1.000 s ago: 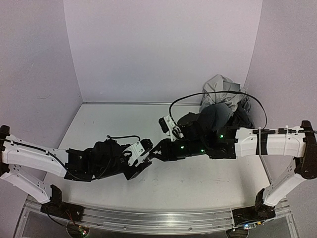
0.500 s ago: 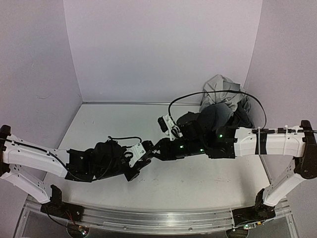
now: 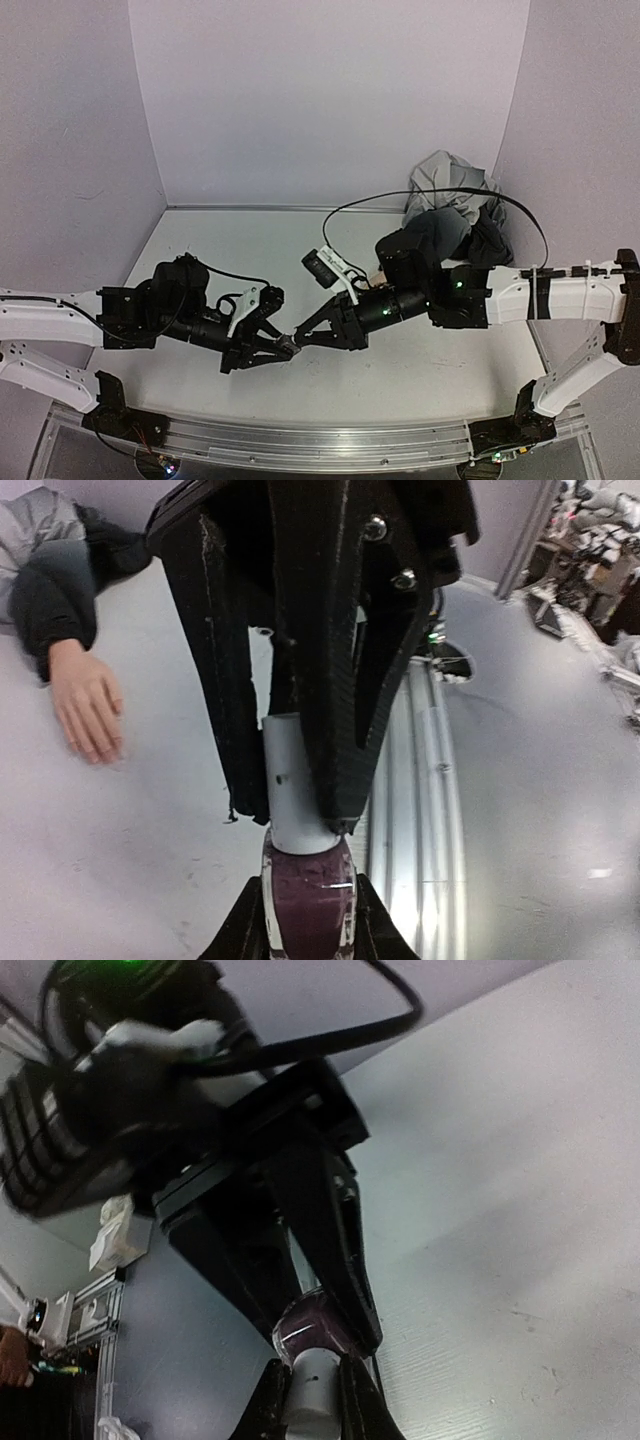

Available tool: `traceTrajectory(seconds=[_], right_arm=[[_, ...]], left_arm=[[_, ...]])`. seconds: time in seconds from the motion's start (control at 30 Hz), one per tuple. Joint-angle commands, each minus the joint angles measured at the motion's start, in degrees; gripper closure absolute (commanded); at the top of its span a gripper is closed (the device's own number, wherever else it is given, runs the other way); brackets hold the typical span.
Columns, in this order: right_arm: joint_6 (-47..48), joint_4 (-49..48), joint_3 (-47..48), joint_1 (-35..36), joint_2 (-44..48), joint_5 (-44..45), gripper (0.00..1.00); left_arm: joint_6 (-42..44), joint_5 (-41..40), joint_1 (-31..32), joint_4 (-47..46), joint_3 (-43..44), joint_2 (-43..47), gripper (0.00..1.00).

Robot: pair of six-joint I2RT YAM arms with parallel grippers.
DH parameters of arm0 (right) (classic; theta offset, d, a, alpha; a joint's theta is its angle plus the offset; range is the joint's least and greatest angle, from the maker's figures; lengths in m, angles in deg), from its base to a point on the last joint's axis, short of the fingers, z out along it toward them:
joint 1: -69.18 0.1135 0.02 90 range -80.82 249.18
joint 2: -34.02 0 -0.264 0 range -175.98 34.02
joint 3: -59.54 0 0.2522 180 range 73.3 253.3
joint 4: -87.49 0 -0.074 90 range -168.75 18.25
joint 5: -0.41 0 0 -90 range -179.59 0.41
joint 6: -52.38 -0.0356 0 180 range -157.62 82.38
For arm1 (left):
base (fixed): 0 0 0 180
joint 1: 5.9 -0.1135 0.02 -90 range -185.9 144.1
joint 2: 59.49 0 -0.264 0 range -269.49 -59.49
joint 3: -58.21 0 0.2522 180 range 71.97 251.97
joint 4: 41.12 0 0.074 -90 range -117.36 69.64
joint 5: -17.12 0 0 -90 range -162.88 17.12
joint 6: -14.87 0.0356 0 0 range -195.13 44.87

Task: Paint the nails

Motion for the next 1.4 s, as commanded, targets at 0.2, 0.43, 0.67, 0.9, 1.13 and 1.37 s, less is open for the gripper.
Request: traceTrajectory(seconds=[0.2, 0.43, 0.67, 0.9, 1.13, 1.37], right_arm=[[2.41, -1.74, 3.49, 1.09, 2.85, 7.83, 0.52], [-11.3, 6.55, 5.23, 1.03, 6.3, 26.51, 0.18], [-27.18, 1.73, 9.23, 1.58, -0.39, 28.97, 0.16], [-32.4, 2.61, 17.09, 1.82, -7.15, 35.27, 0.2], [-33.23, 1.48, 20.06, 1.83, -9.78, 36.87, 0.52], [-33.09, 0.64, 22.1, 1.86, -12.49, 34.13, 0.57]], left_arm=[[-4.04, 6.06, -2.37, -6.21, 2.04, 6.88, 1.0], [-2.65, -30.79, -2.25, -5.86, 0.97, 6.54, 1.0], [0.59, -41.63, 0.02, -5.86, 2.04, 3.38, 1.0], [4.63, -47.13, 2.9, -5.7, 2.46, 1.64, 1.0], [5.01, -47.81, 3.25, -5.66, 2.45, 1.58, 1.0], [4.11, -47.48, 3.47, -5.64, 3.07, 0.52, 1.0]])
